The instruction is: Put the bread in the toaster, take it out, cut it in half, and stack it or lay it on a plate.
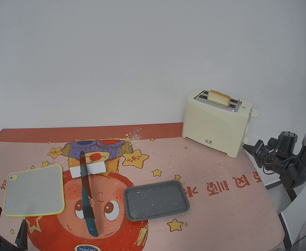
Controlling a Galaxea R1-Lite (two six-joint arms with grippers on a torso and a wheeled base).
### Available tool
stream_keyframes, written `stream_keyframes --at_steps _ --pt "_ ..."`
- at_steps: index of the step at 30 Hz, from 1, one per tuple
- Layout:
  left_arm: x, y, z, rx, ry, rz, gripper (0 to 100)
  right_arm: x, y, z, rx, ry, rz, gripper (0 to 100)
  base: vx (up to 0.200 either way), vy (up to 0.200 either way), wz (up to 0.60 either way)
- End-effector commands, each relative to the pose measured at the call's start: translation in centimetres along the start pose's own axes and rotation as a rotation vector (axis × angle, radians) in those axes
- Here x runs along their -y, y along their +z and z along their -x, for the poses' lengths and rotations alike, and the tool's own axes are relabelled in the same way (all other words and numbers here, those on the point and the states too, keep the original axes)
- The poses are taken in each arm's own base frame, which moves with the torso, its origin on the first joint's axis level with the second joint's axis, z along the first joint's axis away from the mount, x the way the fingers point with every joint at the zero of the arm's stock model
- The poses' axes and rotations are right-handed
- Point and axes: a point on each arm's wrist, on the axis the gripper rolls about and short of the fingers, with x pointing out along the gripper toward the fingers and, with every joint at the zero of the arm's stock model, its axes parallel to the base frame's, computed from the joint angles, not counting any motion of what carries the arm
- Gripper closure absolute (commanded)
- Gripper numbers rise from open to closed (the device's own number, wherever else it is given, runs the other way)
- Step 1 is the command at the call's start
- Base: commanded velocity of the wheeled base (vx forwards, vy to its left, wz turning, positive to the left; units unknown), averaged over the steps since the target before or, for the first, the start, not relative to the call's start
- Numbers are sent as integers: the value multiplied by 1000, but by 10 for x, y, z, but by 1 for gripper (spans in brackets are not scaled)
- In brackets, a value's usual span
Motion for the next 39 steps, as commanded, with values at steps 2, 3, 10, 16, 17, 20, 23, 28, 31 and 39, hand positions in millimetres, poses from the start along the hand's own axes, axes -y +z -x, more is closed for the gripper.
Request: stream_keyframes --at_steps 2,3,10,16,17,20,23,28,31,39 --pt "0 -5 -1 -7 0 0 0 0 0 0 -2 0 1 100 0 0 0" --pt "0 -5 -1 -7 0 0 0 0 0 0 -2 0 1 100 0 0 0" --pt "0 -5 0 -6 0 0 0 -1 -9 6 -35 -7 -7 100 0 0 0" --pt "0 -5 -1 -7 0 0 0 -7 -7 21 -54 22 -10 100 0 0 0" --pt "0 -5 0 -6 0 0 0 -5 -6 22 -52 18 -11 100 0 0 0" --pt "0 -5 -1 -7 0 0 0 4 0 23 -34 -5 -19 100 0 0 0" --pt "0 -5 -1 -7 0 0 0 14 1 20 -33 -28 -17 100 0 0 0" --pt "0 -5 -1 -7 0 0 0 17 8 16 -9 -26 -9 100 0 0 0" --pt "0 -5 -1 -7 0 0 0 16 15 14 17 -18 -10 100 0 0 0" --pt "0 -5 -1 -7 0 0 0 11 25 9 53 11 -79 100 0 0 0"
